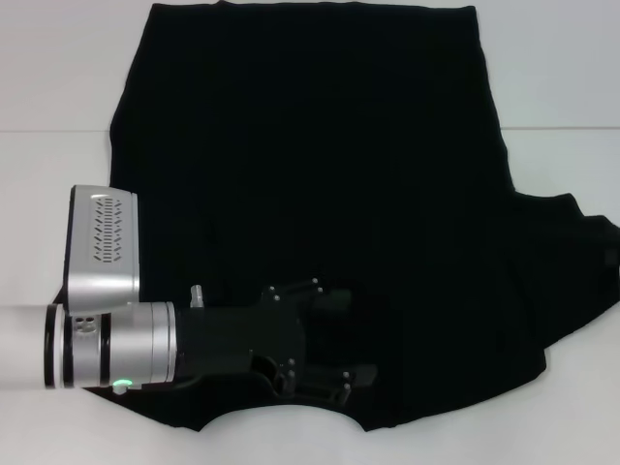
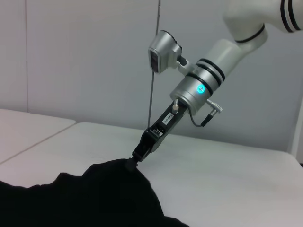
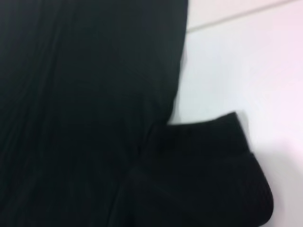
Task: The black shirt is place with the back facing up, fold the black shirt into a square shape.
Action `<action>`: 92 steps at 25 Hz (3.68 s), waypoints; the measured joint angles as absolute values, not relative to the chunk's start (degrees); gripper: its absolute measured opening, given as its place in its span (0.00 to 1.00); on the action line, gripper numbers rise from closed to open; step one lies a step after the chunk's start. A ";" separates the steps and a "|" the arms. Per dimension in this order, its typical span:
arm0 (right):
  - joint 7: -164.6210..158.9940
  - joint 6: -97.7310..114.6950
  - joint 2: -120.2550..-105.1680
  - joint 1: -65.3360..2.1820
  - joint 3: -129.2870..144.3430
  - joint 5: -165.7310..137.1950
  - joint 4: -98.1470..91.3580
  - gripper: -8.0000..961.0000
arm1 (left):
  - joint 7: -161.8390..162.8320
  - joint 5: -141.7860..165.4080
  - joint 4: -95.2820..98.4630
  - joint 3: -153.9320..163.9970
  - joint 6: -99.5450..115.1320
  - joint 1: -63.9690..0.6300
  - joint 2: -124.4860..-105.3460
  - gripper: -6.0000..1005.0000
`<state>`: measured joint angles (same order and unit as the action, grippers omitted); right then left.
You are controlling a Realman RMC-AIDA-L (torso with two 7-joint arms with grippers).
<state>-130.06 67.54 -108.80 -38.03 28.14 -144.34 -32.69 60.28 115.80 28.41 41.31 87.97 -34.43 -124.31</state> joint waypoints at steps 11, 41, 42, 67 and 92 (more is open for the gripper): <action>-127.18 65.07 -108.77 -40.42 28.39 -143.89 -32.68 0.02 | 60.47 115.11 27.95 40.77 87.98 -34.10 -124.37 0.94; -135.15 69.50 -112.87 -53.26 44.93 -144.25 -31.96 0.02 | 60.55 114.42 28.57 39.20 87.22 -34.46 -123.92 0.94; -135.16 69.43 -112.87 -53.26 44.94 -144.22 -31.95 0.02 | 60.56 114.42 28.57 39.20 87.19 -34.42 -123.92 0.94; -143.91 66.22 -111.09 -50.36 48.90 -144.23 -35.32 0.68 | 60.56 114.44 28.49 39.20 86.26 -34.34 -123.93 0.94; -146.72 56.46 -110.70 -46.49 48.18 -144.41 -29.74 0.67 | 60.46 114.53 28.57 39.20 85.71 -34.54 -123.93 0.94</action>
<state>-146.72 56.46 -110.70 -46.49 48.18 -144.41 -29.74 60.46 114.53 28.57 39.20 85.71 -34.54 -123.93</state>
